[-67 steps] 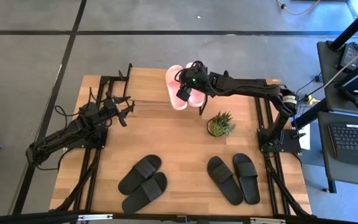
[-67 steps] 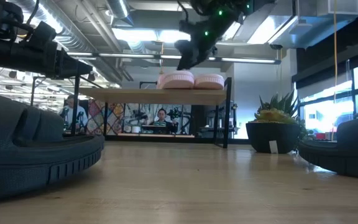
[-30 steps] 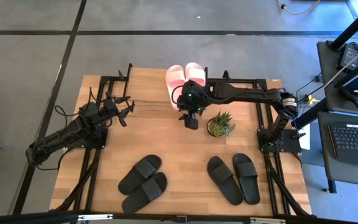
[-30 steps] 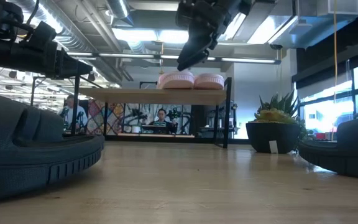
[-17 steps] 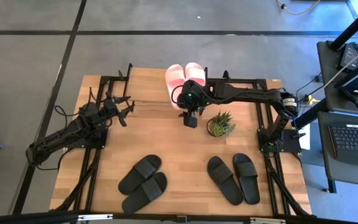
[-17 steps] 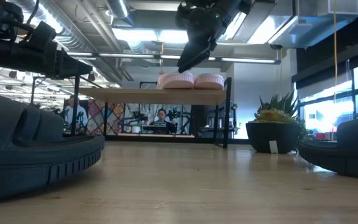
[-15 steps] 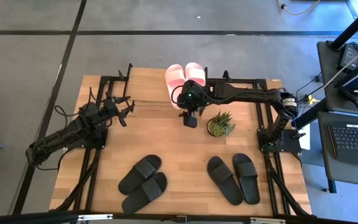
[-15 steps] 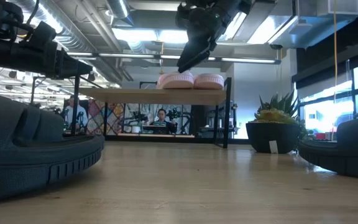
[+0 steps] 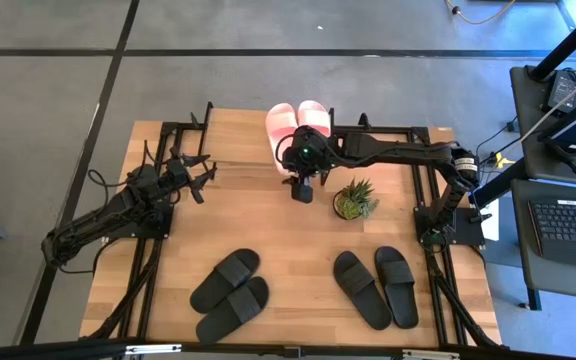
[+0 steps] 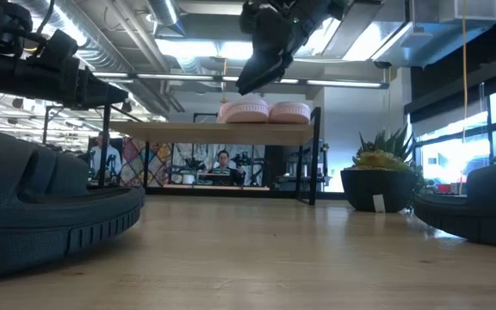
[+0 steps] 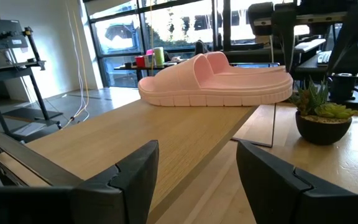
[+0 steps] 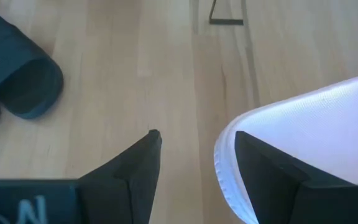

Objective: Pick and place slides into the shelf
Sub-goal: Put the pink slide on the shelf

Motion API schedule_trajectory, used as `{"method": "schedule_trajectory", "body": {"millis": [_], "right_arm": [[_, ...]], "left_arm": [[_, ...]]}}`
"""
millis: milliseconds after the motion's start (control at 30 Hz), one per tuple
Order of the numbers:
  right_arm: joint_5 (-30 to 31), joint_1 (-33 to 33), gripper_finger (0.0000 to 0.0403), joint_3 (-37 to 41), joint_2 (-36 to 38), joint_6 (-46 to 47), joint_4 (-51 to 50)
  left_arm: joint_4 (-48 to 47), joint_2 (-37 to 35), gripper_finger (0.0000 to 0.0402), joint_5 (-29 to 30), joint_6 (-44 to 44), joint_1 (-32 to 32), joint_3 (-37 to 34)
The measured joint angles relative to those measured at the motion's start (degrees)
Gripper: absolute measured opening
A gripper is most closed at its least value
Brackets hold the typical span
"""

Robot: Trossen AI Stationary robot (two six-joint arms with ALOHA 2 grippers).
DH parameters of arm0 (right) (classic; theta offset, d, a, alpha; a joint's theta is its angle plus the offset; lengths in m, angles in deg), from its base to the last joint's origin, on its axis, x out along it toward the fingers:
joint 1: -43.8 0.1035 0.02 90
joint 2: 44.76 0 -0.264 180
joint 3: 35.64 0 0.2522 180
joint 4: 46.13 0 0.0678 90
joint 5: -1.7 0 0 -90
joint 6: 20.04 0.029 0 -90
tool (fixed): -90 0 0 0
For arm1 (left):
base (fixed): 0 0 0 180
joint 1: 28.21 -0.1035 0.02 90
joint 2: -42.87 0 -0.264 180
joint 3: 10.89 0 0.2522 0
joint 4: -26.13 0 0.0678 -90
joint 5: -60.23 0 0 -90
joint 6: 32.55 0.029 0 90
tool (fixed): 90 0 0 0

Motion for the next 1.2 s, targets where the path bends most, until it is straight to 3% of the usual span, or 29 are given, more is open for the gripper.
{"method": "schedule_trajectory", "body": {"millis": [200,600,1000,1200], "right_arm": [[-9.21,0.05,0.0206,-0.03,-0.64,-2.25,-2.51],[-7.33,-0.46,0.0206,0.02,-4.98,-0.89,-3.29],[-7.27,-0.49,0.0206,0.02,-4.98,-0.84,4.58],[-2.5,-0.59,0.0206,0.02,-4.98,-1.14,6.5]], "left_arm": [[-0.02,0.0,0.0208,0.0,-0.02,0.0,0.0],[0.0,0.1,0.0208,0.0,-0.02,0.02,0.0],[-0.01,0.1,0.0208,0.0,0.0,0.02,0.0],[0.0,0.1,0.0208,0.0,0.0,0.02,0.0]]}}
